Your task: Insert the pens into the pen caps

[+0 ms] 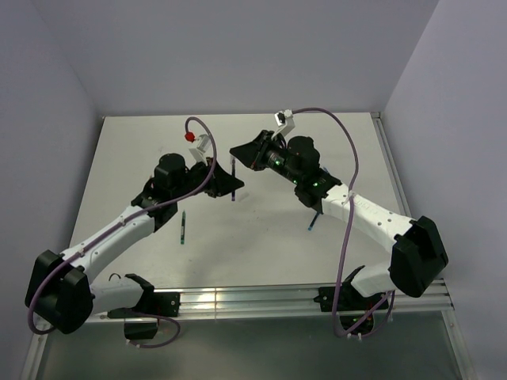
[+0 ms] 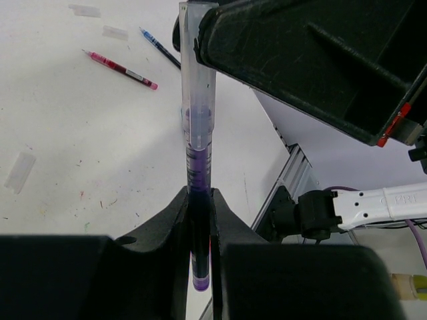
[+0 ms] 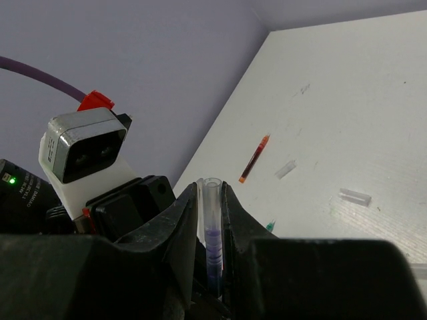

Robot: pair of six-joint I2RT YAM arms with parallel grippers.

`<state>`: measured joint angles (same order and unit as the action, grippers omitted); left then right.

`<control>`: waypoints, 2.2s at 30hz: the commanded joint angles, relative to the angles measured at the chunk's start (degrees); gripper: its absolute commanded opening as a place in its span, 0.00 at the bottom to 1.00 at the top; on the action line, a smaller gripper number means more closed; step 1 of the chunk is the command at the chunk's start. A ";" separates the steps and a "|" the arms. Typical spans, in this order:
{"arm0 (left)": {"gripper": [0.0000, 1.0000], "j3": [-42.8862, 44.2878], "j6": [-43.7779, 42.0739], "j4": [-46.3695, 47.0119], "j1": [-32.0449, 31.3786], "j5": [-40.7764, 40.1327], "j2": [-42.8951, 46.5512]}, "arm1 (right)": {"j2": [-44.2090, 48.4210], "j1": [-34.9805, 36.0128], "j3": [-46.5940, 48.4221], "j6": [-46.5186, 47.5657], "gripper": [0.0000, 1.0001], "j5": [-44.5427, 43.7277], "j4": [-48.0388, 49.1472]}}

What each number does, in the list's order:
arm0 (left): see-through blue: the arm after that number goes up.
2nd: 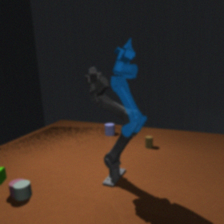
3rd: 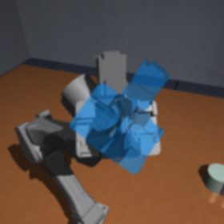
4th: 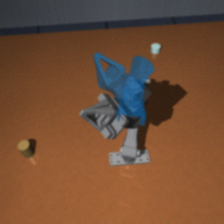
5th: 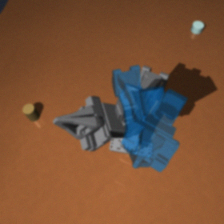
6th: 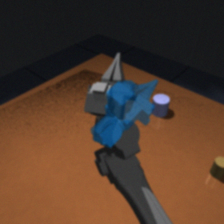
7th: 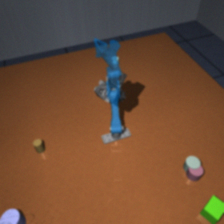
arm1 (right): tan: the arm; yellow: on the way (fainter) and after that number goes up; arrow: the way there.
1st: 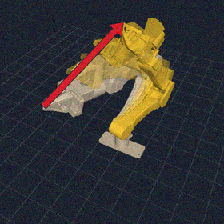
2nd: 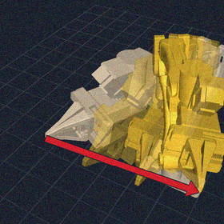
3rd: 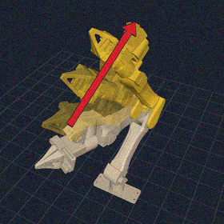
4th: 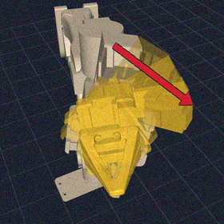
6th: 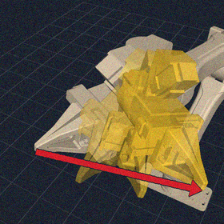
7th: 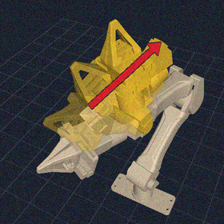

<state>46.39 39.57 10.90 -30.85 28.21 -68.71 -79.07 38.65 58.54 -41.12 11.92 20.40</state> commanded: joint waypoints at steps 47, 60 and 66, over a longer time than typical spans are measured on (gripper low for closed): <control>0.00 1.60 -5.03 6.68 2.20 -13.61 8.68 | 3.92 8.98 -9.32 -0.27 0.00 9.87 -2.83; 0.00 2.39 -5.56 6.42 3.34 -14.58 9.29 | 3.92 10.92 -11.17 -0.89 0.00 11.28 -2.91; 0.00 2.56 -5.12 6.59 3.52 -13.44 8.51 | 4.18 11.18 -10.74 -0.71 0.00 10.40 -4.05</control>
<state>44.25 33.78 1.34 -31.14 26.30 -61.32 -76.07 44.05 50.50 -40.88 8.49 29.02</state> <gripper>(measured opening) 0.178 0.229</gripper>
